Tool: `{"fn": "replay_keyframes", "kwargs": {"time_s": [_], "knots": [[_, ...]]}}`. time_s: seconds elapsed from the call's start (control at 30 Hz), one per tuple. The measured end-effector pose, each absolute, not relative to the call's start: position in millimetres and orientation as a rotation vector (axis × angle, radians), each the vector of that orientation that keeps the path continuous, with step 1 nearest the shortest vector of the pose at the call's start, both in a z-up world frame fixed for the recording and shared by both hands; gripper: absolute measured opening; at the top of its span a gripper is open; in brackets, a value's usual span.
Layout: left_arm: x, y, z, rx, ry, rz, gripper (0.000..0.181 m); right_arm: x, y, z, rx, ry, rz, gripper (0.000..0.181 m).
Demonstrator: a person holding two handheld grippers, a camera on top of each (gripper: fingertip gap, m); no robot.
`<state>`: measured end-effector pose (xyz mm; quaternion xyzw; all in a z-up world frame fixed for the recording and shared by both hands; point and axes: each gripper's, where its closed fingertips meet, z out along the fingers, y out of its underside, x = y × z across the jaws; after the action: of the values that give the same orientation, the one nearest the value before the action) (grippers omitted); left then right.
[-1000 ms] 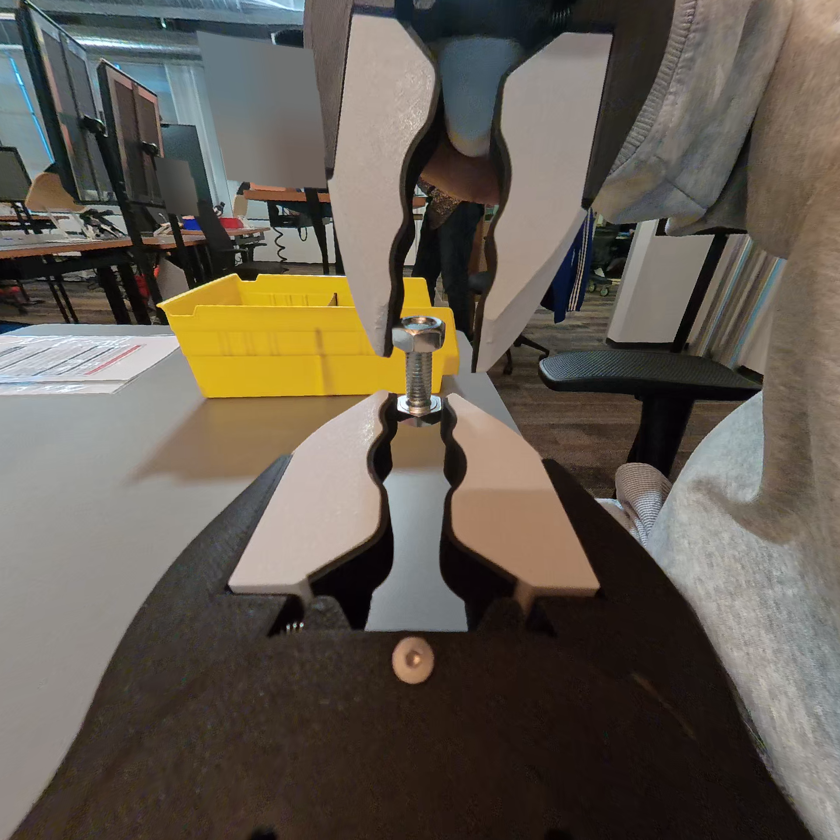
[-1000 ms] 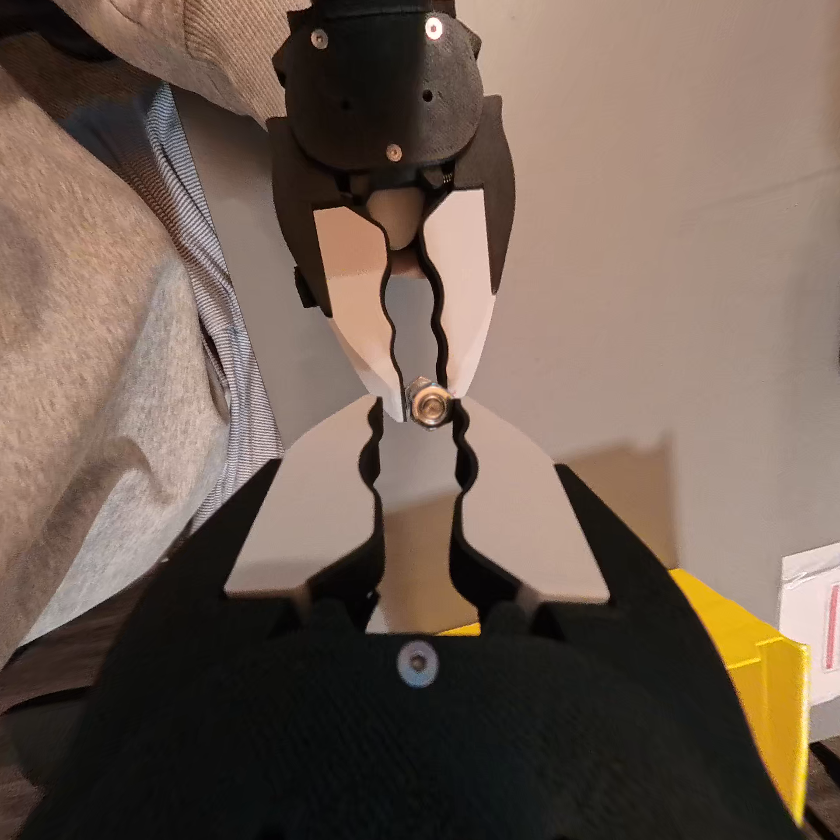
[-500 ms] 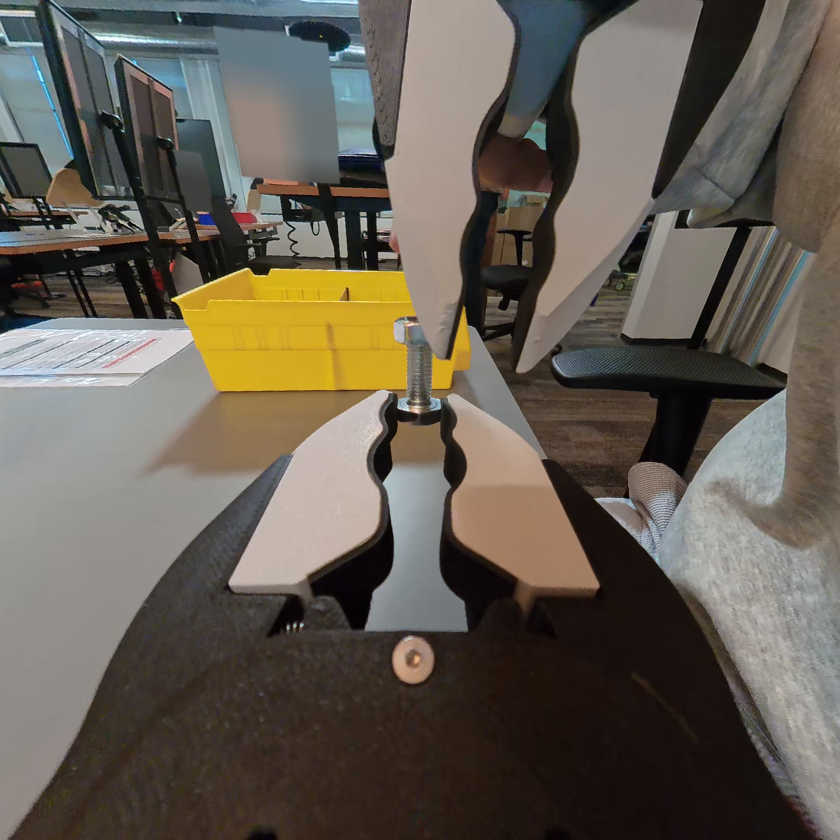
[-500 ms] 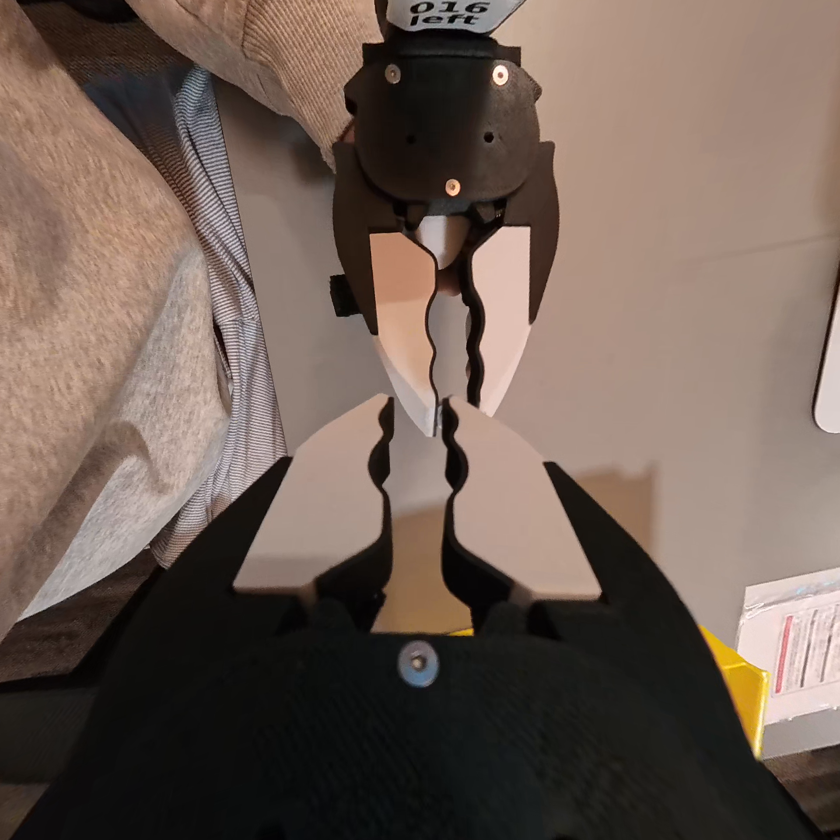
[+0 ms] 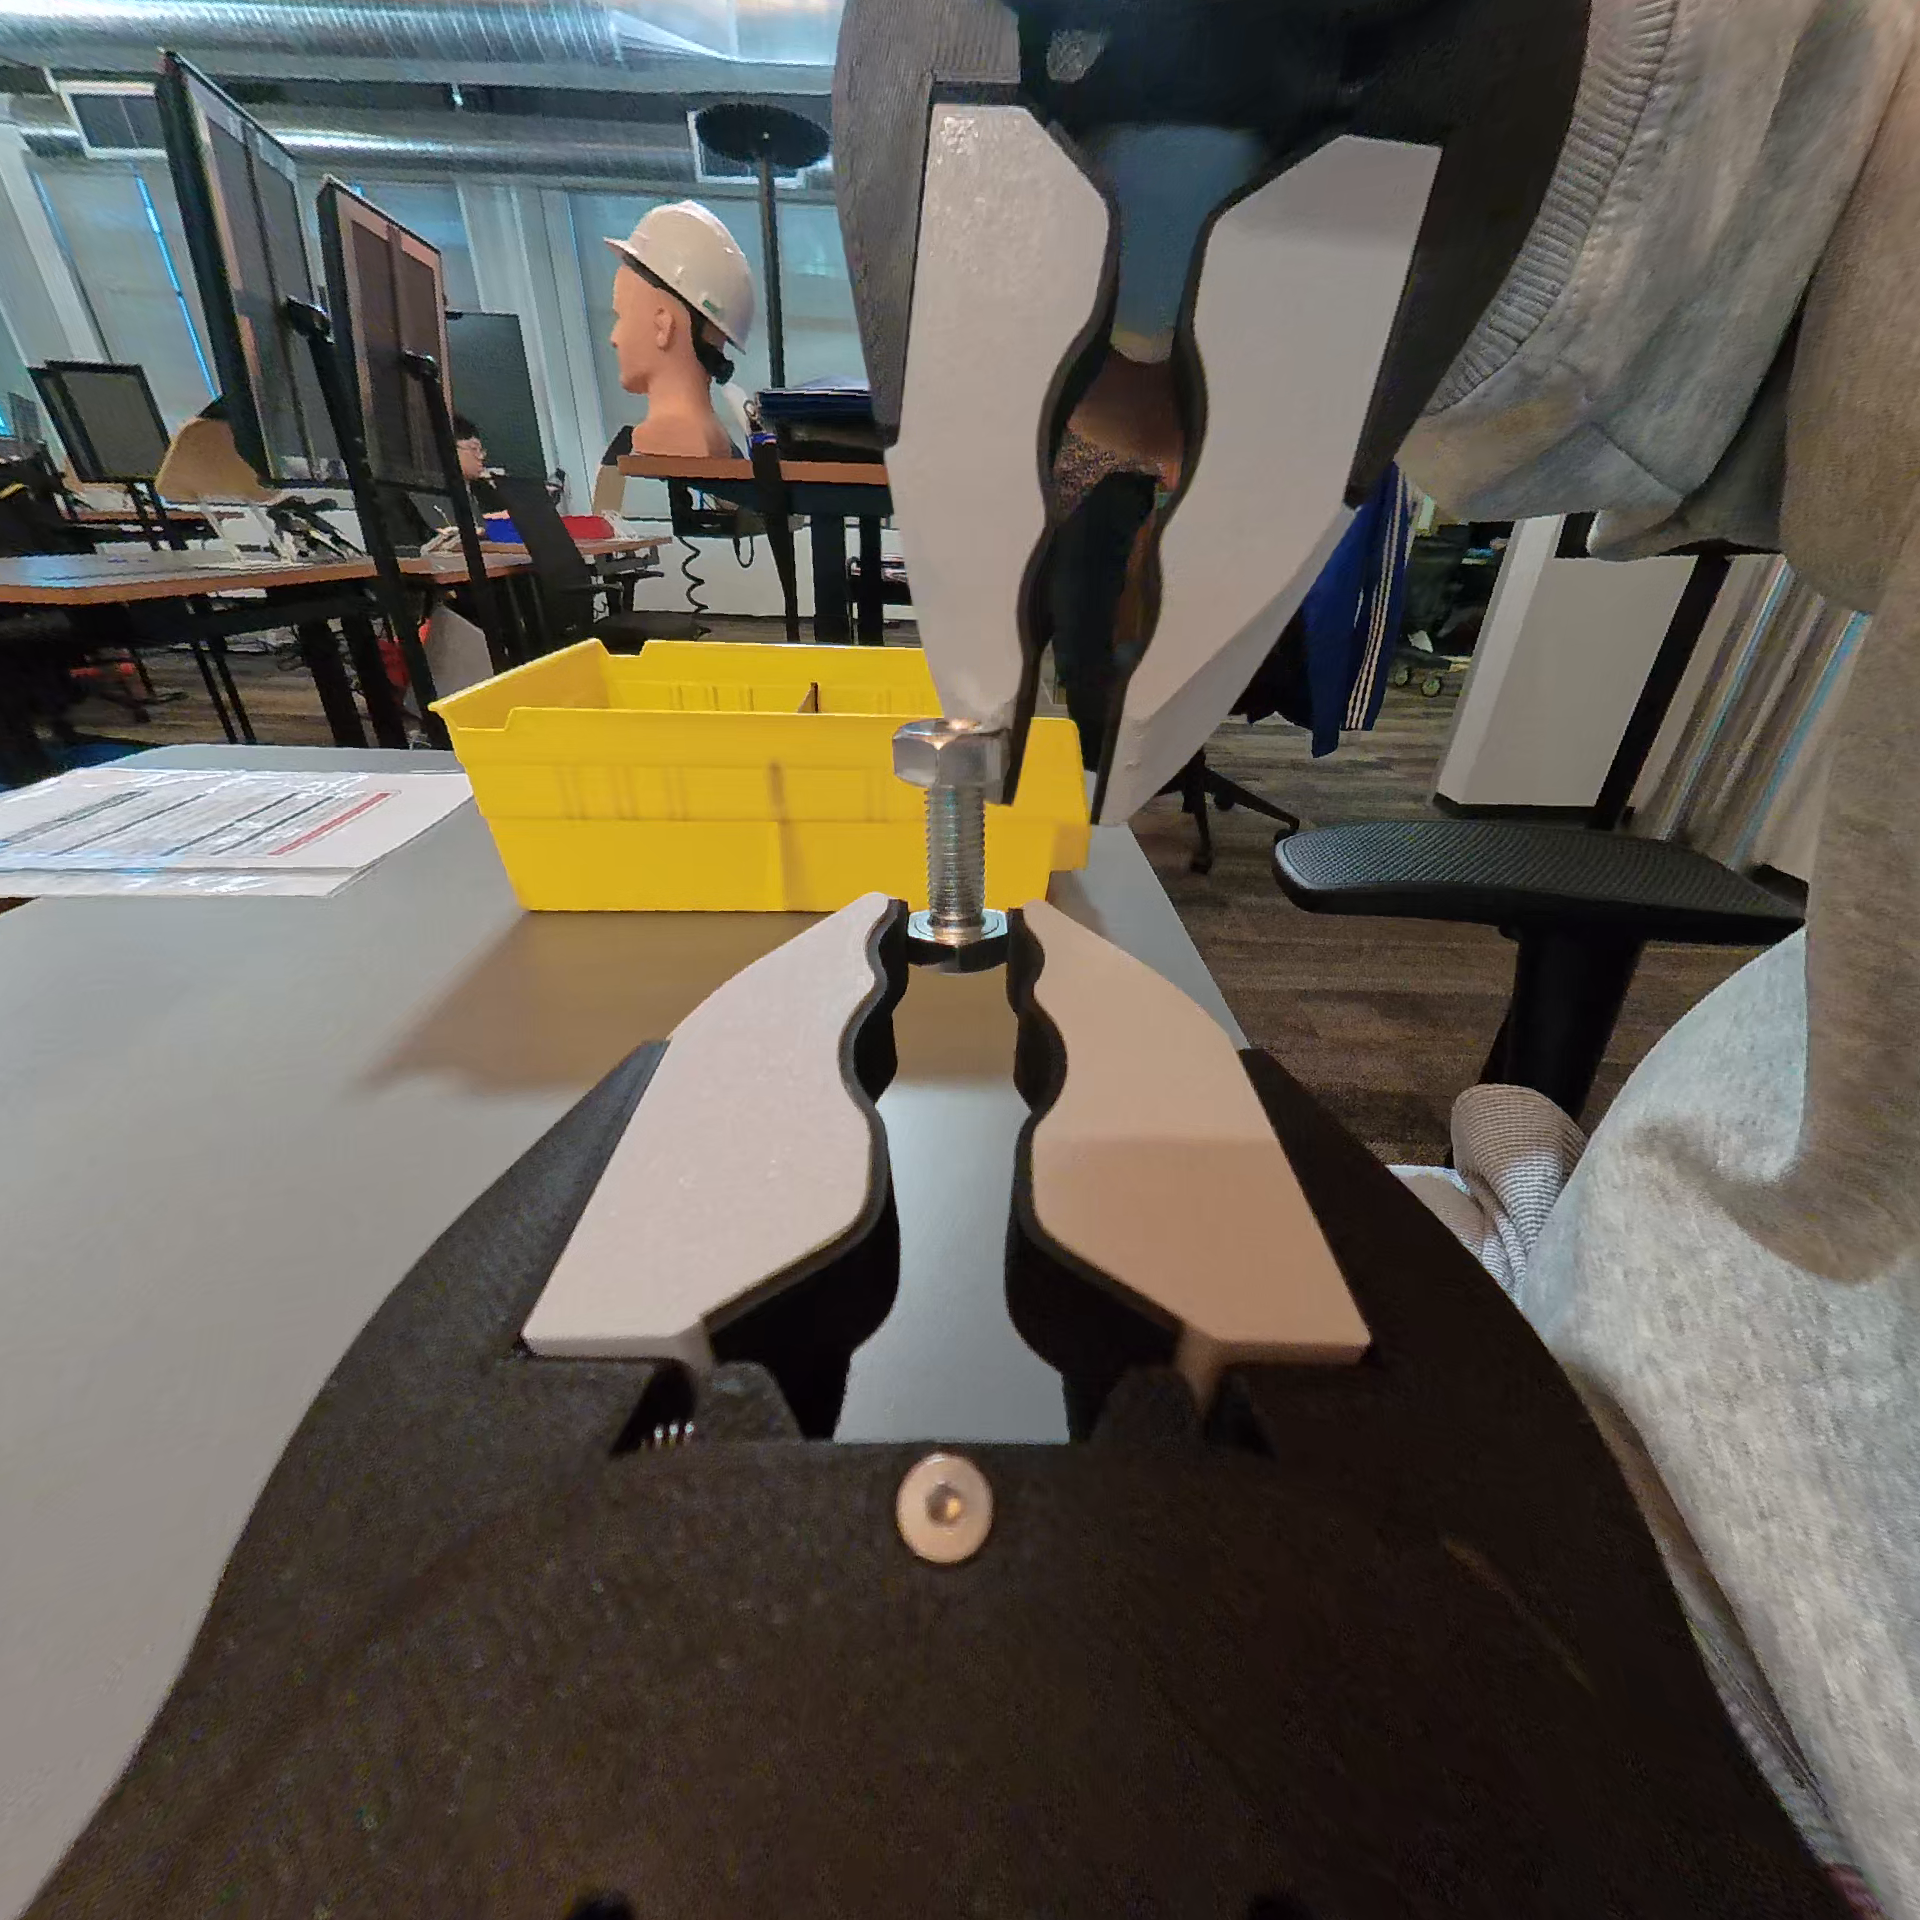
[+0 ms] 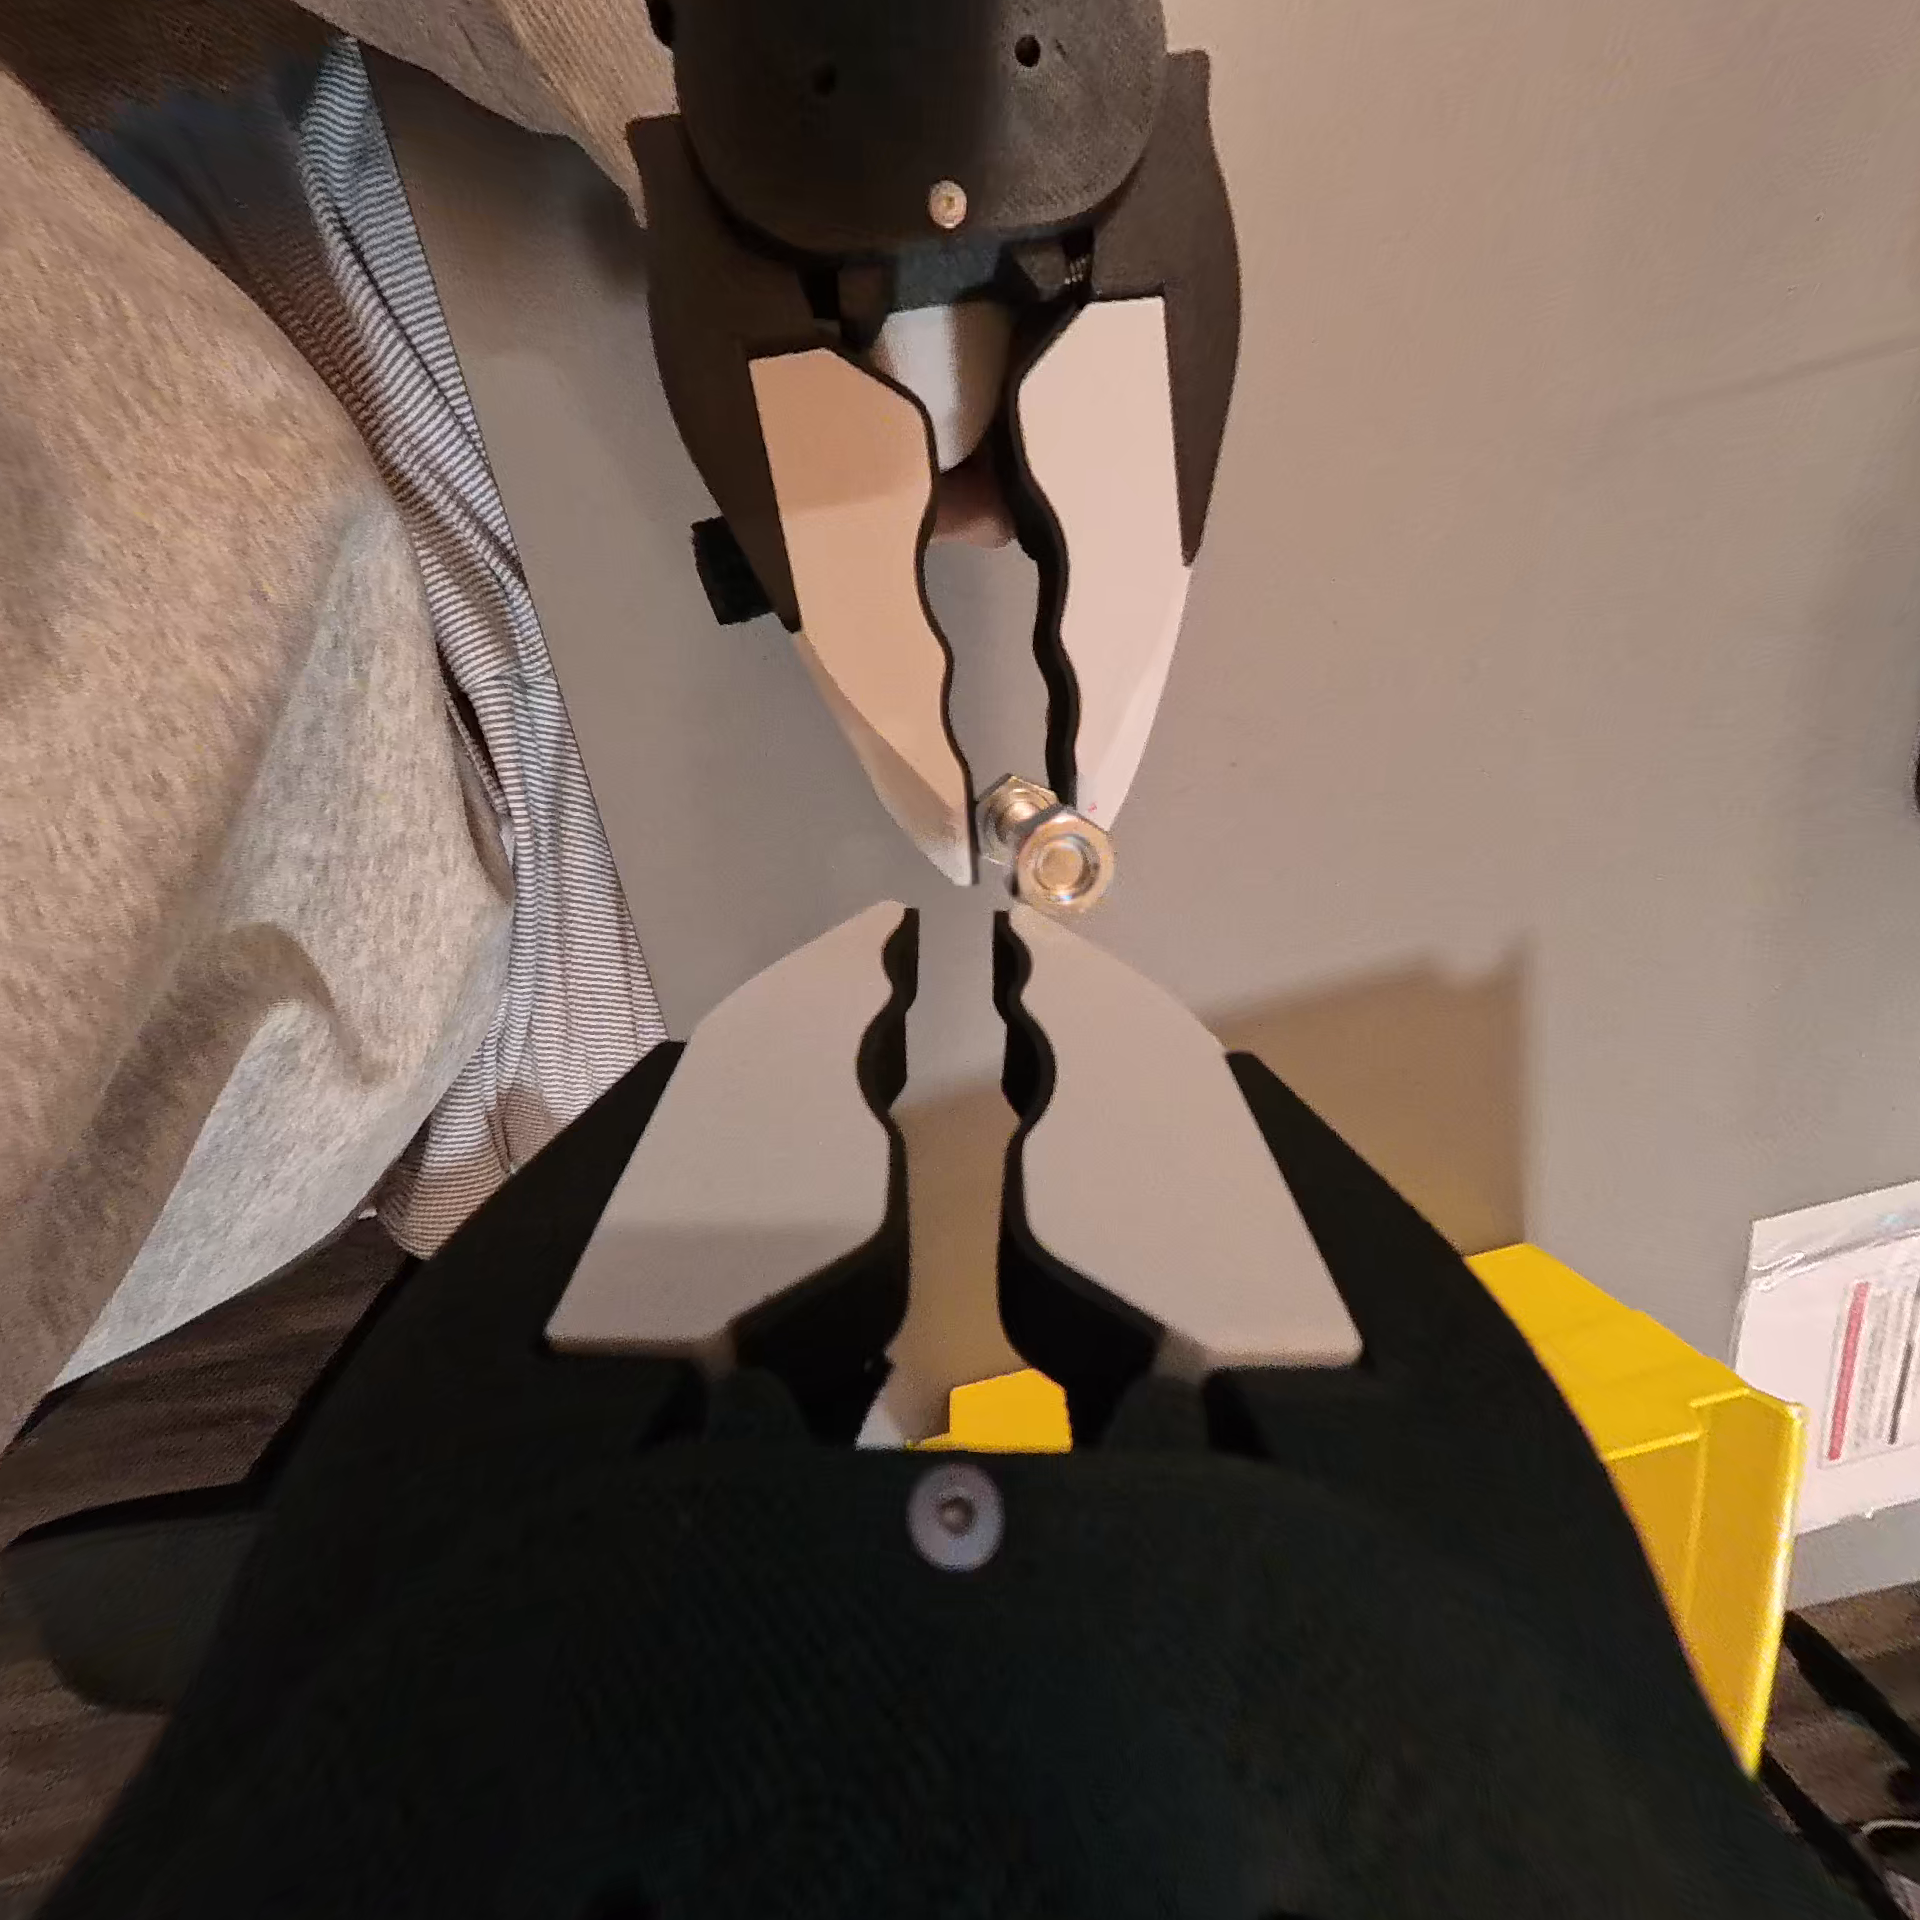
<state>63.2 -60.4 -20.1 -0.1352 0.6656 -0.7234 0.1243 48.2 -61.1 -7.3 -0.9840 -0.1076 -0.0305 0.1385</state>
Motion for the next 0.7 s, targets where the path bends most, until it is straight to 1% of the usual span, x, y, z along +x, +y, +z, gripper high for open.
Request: {"fn": "replay_keyframes", "kwargs": {"time_s": [0.03,0.2,0.4,0.7], "knots": [[63,-60,-20,-0.395,1.939,-2.109,0.018,49,-61,-7,-2.842,-0.305,-0.088,0.014],[63,-61,-21,-0.388,1.946,-2.104,0.018,55,-57,-7,-2.831,-0.271,-0.11,0.021],[62,-63,-23,-0.381,1.965,-2.086,0.018,56,-50,-7,-2.813,-0.271,-0.125,0.025],[63,-63,-25,-0.388,1.974,-2.076,0.018,54,-40,-5,-2.775,-0.34,-0.182,0.027]]}}
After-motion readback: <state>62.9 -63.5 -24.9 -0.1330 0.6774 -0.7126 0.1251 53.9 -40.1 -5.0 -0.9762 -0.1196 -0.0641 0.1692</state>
